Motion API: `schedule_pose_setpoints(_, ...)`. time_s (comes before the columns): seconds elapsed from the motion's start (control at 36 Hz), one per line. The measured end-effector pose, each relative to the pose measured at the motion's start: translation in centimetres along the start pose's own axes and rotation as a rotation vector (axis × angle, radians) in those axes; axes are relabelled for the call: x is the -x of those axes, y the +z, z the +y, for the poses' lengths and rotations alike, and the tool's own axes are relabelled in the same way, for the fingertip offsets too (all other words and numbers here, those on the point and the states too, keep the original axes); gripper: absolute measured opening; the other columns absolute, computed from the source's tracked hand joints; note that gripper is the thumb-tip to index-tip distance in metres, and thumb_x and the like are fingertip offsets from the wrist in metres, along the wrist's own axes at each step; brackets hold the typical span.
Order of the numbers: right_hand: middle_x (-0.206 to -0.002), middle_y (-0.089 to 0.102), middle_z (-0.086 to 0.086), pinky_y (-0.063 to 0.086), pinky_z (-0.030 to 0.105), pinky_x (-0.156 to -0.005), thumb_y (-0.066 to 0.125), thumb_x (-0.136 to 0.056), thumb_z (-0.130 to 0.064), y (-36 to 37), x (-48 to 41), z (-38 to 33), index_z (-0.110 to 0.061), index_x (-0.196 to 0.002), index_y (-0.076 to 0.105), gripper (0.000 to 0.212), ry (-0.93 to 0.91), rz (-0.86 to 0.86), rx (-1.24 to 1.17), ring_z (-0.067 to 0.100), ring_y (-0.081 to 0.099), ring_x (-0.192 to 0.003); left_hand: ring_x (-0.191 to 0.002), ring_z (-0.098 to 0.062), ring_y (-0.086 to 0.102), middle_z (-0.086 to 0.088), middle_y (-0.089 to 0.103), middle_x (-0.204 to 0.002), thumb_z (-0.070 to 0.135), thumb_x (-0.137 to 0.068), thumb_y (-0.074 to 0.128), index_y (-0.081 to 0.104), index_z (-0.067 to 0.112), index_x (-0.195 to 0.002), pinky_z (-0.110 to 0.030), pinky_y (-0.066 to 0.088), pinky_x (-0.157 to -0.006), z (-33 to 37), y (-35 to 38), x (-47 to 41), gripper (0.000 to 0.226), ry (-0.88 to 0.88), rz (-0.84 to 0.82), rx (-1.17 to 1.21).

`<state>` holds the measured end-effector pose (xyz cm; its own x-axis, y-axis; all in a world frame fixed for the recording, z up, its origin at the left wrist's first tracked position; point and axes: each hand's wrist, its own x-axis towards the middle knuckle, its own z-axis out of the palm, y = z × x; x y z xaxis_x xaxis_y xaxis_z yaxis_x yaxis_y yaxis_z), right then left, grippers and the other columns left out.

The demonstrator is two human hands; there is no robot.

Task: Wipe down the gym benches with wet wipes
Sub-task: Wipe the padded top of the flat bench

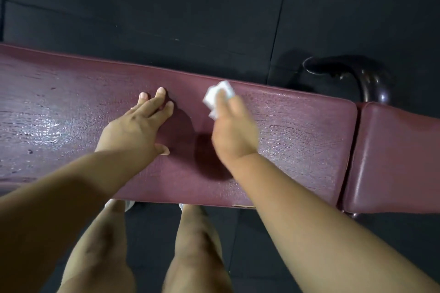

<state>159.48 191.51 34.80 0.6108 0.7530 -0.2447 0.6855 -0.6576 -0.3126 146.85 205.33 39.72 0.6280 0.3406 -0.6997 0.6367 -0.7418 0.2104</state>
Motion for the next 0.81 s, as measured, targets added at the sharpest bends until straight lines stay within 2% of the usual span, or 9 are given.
schedule_pose_setpoints(0.06,-0.095,0.064,0.007,0.046,0.034,-0.064,0.037,-0.087,-0.011,-0.3,0.5,-1.2,-0.012,-0.121,0.063,0.042,-0.256,-0.01,0.037,0.03,0.06,-0.075,-0.145,-0.01,-0.003,0.021,-0.018,-0.153,0.049,-0.08,0.066,0.006,0.036,-0.149,-0.035,0.037,-0.104,-0.4,0.0,0.1,0.092,0.031,-0.005,-0.017)
schedule_pose_setpoints(0.14,-0.092,0.066,0.009,0.049,0.033,-0.06,0.041,-0.083,-0.014,-1.4,0.0,1.7,-0.012,-0.114,0.068,0.041,-0.338,-0.061,-0.001,0.032,0.062,-0.069,-0.144,-0.004,-0.006,0.025,-0.021,-0.151,0.052,-0.081,0.062,0.006,0.037,-0.148,-0.034,0.039,-0.102,-1.1,-0.1,0.3,0.088,0.075,0.005,0.018)
schedule_pose_setpoints(0.22,-0.105,0.056,0.012,0.048,0.036,-0.073,0.043,-0.09,-0.017,-3.5,-1.0,5.1,-0.023,-0.129,0.056,0.041,0.023,-0.005,0.003,0.035,0.056,-0.084,-0.143,-0.001,0.002,0.028,-0.01,-0.152,0.048,-0.084,0.062,0.018,0.036,-0.147,-0.037,0.041,-0.103,-2.5,-0.5,0.4,0.078,0.098,0.028,0.118)
schedule_pose_setpoints(0.33,-0.117,0.047,0.016,0.037,0.03,-0.077,0.041,-0.092,-0.007,-4.7,-2.5,6.2,-0.019,-0.135,0.051,0.046,0.587,0.153,-0.039,0.032,0.052,-0.1,-0.139,-0.018,0.023,0.009,0.017,-0.155,0.033,-0.081,0.069,0.036,0.025,-0.143,-0.04,0.034,-0.108,-5.1,-1.0,0.3,0.07,0.114,0.154,0.165)
schedule_pose_setpoints(0.42,-0.123,0.047,0.013,0.035,0.027,-0.074,0.042,-0.09,-0.006,-2.9,-3.3,2.0,-0.022,-0.13,0.053,0.044,0.691,0.146,-0.046,0.03,0.053,-0.102,-0.141,-0.025,0.015,-0.005,0.023,-0.154,0.029,-0.078,0.074,0.04,0.019,-0.142,-0.043,0.026,-0.112,-7.4,-1.4,0.2,0.073,0.085,0.223,0.095)
schedule_pose_setpoints(0.58,-0.133,0.051,0.005,0.045,0.033,-0.085,0.037,-0.096,-0.019,2.5,-2.4,-10.2,-0.022,-0.142,0.04,0.046,0.159,-0.001,-0.08,0.031,0.055,-0.107,-0.143,-0.009,-0.012,0.022,-0.025,-0.148,0.034,-0.084,0.067,0.01,0.026,-0.15,-0.037,0.026,-0.115,-11.9,-1.5,0.5,0.088,0.135,0.016,-0.055)
schedule_pose_setpoints(0.67,-0.102,0.066,0.014,0.053,0.037,-0.058,0.036,-0.084,-0.009,2.9,-1.2,-12.0,-0.005,-0.121,0.063,0.046,-0.206,-0.021,-0.061,0.035,0.061,-0.069,-0.142,-0.004,-0.012,0.028,-0.03,-0.141,0.034,-0.084,0.067,0.005,0.03,-0.15,-0.033,0.027,-0.114,-12.5,-1.7,0.4,0.091,0.158,-0.021,-0.01)
schedule_pose_setpoints(0.72,-0.093,0.067,0.01,0.052,0.034,-0.058,0.037,-0.082,-0.012,2.3,-1.1,-10.0,-0.008,-0.114,0.068,0.045,-0.406,-0.056,0.039,0.031,0.061,-0.066,-0.142,-0.004,-0.012,0.03,-0.031,-0.14,0.034,-0.084,0.067,0.002,0.032,-0.15,-0.034,0.031,-0.112,-12.4,-1.8,0.3,0.092,0.152,-0.038,-0.009)
schedule_pose_setpoints(0.81,-0.104,0.068,0.009,0.051,0.036,-0.063,0.039,-0.083,-0.016,0.7,-1.1,-5.6,-0.014,-0.12,0.066,0.046,-0.336,-0.056,0.166,0.032,0.063,-0.073,-0.143,-0.005,-0.012,0.028,-0.03,-0.144,0.036,-0.086,0.064,-0.003,0.034,-0.149,-0.034,0.033,-0.107,-12.5,-1.9,0.2,0.092,0.16,-0.054,-0.038)
